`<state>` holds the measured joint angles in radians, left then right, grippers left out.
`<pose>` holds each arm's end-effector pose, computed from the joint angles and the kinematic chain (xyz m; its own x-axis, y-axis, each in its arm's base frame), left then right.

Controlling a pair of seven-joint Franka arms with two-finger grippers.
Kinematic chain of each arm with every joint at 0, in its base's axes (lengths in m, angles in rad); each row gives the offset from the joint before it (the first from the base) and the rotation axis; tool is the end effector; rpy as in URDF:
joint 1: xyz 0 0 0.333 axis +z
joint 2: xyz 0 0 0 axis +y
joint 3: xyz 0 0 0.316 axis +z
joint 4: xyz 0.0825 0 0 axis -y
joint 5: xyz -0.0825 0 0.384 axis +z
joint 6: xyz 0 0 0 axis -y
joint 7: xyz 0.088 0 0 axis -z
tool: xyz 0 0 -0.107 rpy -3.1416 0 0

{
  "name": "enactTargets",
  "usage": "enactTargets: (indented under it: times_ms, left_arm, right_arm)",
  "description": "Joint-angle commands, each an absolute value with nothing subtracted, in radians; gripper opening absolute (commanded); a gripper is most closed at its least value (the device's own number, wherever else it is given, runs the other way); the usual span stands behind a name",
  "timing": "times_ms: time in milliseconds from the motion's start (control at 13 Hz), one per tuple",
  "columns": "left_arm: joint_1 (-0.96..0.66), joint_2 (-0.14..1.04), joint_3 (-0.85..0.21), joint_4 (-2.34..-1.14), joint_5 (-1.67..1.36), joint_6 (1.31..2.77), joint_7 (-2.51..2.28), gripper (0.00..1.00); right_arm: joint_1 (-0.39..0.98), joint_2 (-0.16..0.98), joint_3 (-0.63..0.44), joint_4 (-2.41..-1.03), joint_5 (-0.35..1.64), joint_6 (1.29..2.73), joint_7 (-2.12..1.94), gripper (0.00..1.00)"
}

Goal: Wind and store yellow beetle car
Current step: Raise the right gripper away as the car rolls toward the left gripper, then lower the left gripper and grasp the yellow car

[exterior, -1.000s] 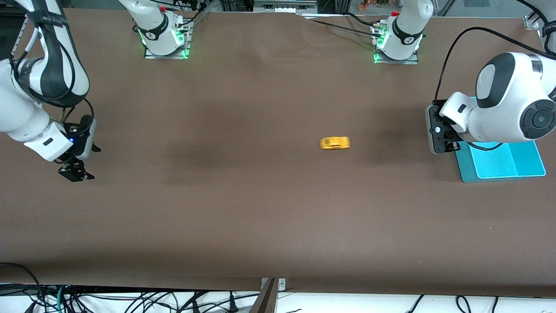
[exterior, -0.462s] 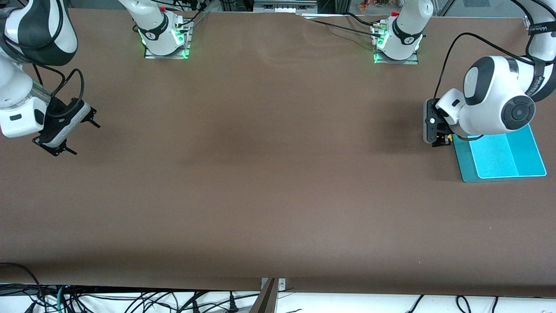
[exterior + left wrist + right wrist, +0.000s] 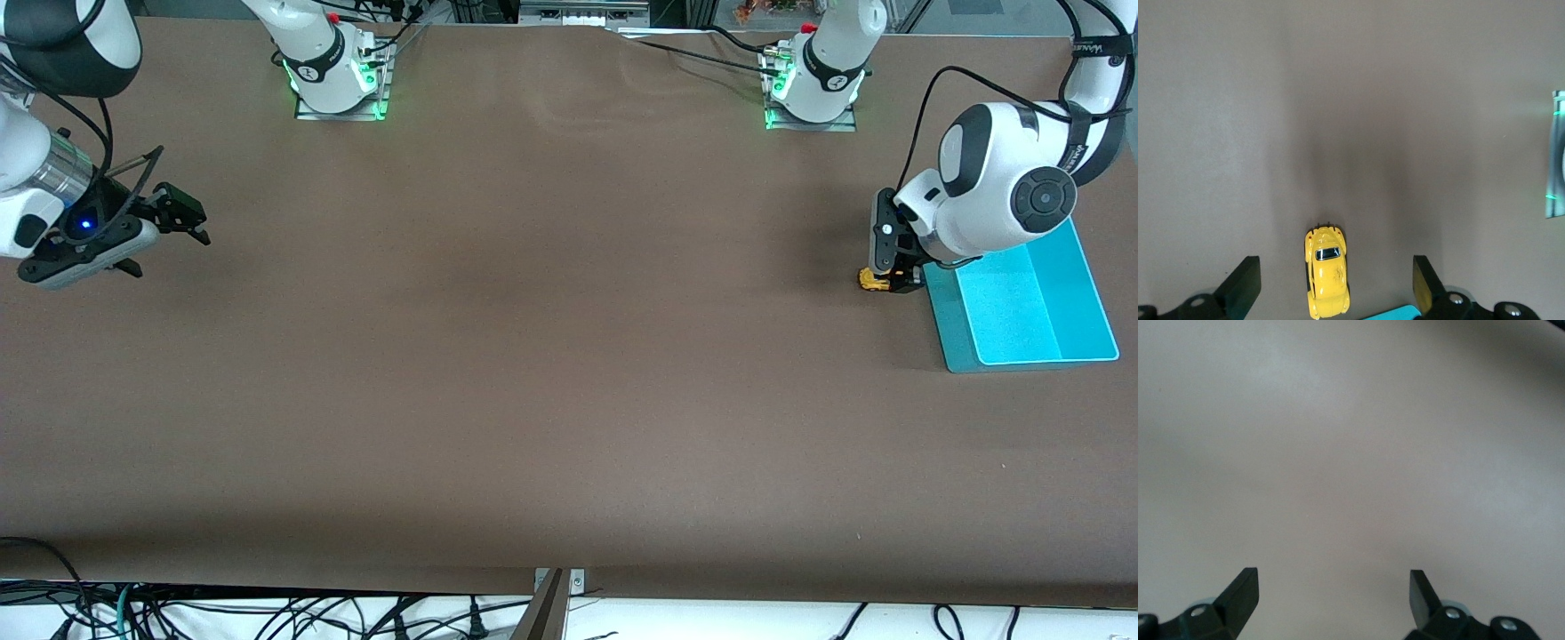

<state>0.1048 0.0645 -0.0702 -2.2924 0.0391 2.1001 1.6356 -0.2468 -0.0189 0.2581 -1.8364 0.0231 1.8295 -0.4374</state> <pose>0.4900 0.0188 0.3039 -0.0556 -0.9984 -0.0066 -0.9655 0.0520 0.2550 0.5584 0.0091 0.5305 0.9034 0.4284 0.0177 0.4286 -0.9034 -0.0111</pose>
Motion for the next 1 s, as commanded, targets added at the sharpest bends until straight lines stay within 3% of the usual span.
enactTargets:
  times_ms: [0, 231, 923]
  left_arm:
    - [0.132, 0.029, -0.077, -2.359, 0.064, 2.181, 1.689, 1.0]
    - [0.17, 0.035, -0.077, -2.414, 0.064, 2.282, 1.692, 1.0]
    - [0.236, 0.1, -0.075, -2.494, 0.097, 2.468, 1.694, 1.0]
  right_arm:
    - [-0.224, -0.057, 0.238, -1.8, 0.04, 1.725, -0.254, 1.0]
    - [-0.216, -0.058, 0.239, -1.741, 0.04, 1.637, -0.166, 1.0]
    - [-0.216, -0.048, 0.239, -1.706, 0.038, 1.637, -0.161, 1.0]
